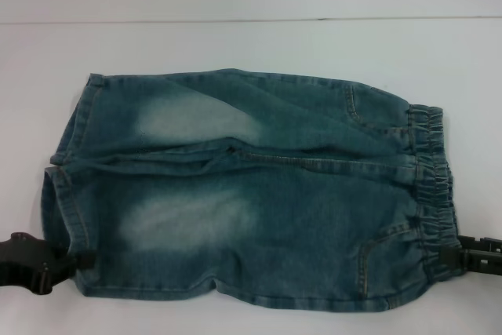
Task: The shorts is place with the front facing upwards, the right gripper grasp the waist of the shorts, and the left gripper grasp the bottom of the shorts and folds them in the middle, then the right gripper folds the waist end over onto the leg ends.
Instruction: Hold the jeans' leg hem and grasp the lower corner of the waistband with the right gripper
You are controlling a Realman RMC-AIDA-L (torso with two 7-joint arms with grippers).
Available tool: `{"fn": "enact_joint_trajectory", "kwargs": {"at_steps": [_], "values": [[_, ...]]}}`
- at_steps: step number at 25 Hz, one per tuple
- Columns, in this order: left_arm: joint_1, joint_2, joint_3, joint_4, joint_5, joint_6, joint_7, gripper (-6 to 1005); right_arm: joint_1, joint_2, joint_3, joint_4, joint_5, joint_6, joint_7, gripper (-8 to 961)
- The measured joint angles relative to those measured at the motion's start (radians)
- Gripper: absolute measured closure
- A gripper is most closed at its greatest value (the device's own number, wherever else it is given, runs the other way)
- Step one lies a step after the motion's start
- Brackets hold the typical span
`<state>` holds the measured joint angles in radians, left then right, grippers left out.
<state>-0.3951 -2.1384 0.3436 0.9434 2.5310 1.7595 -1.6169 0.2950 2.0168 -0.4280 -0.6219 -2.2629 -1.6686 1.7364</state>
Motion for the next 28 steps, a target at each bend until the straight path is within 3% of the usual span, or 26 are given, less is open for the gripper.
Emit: {"fn": "enact_joint_trajectory", "kwargs": {"at_steps": [12,28], "values": [[-0.005,0.000,0.000,-0.006,0.000,0.000,0.001,947,0.013,-0.002,0.000,-0.010,-0.057,-0.014,0.057,102],[-0.011,0.004,0.000,-0.014,0.001,0.000,0.006,939,0.056,0.005,-0.005,-0.006,-0.060,-0.019,0.065,96]]}}
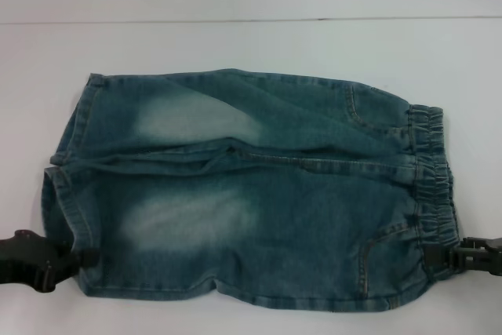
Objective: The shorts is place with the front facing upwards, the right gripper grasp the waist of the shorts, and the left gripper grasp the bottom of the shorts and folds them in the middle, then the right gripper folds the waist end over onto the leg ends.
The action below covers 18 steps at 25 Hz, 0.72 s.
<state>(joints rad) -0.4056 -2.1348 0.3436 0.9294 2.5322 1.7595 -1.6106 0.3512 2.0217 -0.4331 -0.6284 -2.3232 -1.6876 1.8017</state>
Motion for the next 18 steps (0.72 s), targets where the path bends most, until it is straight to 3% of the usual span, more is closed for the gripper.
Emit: {"fn": "enact_joint_trajectory", "kwargs": {"at_steps": [9,18], "values": [[-0.007,-0.002,0.000,0.000,-0.001,0.009,0.000,934,0.001,-0.009,-0.022,-0.022,-0.044,-0.004,-0.011,127],[-0.017,0.000,0.000,0.000,-0.003,0.030,-0.003,930,0.023,0.001,-0.083,-0.045,-0.052,0.021,0.002,499]]}}
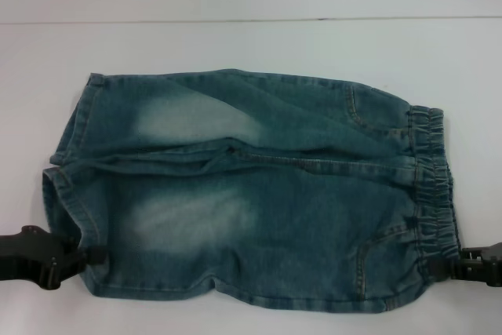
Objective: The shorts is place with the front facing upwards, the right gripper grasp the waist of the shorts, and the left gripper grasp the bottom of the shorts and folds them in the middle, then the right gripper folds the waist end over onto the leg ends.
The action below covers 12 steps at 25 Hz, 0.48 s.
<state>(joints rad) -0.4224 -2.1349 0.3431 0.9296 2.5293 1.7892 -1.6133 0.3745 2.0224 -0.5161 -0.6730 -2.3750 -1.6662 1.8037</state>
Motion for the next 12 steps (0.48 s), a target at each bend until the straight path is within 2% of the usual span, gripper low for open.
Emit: {"fn": "enact_joint_trajectory", "kwargs": {"at_steps": [2,12], "values": [[0.000,0.002,-0.001,0.000,0.000,0.005,0.000,929,0.001,0.000,0.004,0.000,0.003,-0.004,-0.003,580],[0.000,0.001,0.000,0.000,0.000,0.006,0.002,924,0.008,0.003,0.005,0.002,0.008,-0.037,-0.014,796]]}}
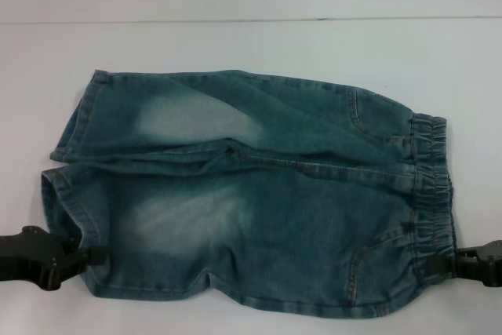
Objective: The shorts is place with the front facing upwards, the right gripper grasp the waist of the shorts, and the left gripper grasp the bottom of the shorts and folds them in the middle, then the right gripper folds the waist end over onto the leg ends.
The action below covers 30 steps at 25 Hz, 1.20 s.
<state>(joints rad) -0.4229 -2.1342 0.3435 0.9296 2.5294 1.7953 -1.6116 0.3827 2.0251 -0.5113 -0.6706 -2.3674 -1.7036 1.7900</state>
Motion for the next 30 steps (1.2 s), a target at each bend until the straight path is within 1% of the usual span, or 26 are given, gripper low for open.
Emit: {"fn": "enact_joint_trajectory", "kwargs": {"at_steps": [7,9,14,17,20,23,26,28,30], "values": [[-0.002,0.000,-0.006,0.001,-0.004,0.000,0.001,920,0.002,-0.002,0.025,-0.002,0.007,0.013,0.004,883],[0.002,0.002,-0.009,0.001,-0.055,-0.005,0.003,919,0.003,-0.007,0.043,0.002,0.031,0.009,0.004,904],[0.027,0.009,-0.012,0.000,-0.172,-0.034,0.004,916,0.003,-0.018,0.089,0.036,0.136,-0.014,0.007,894],[0.036,0.007,-0.014,0.000,-0.231,-0.096,0.001,915,0.003,-0.019,0.121,0.057,0.197,0.003,0.032,887],[0.035,-0.005,-0.015,-0.002,-0.268,-0.174,-0.005,913,0.005,-0.021,0.140,0.080,0.248,0.038,0.063,881],[0.023,-0.014,-0.012,-0.016,-0.291,-0.255,-0.002,912,0.007,-0.029,0.173,0.118,0.309,0.073,0.070,875],[0.009,-0.015,-0.012,-0.038,-0.314,-0.317,-0.001,910,0.007,-0.040,0.216,0.162,0.367,0.100,0.071,869],[0.007,-0.016,-0.013,-0.049,-0.348,-0.352,0.000,909,0.007,-0.043,0.236,0.184,0.396,0.111,0.075,865],[0.006,-0.023,-0.012,-0.057,-0.411,-0.404,0.001,908,0.007,-0.044,0.250,0.204,0.430,0.129,0.082,861]]}}
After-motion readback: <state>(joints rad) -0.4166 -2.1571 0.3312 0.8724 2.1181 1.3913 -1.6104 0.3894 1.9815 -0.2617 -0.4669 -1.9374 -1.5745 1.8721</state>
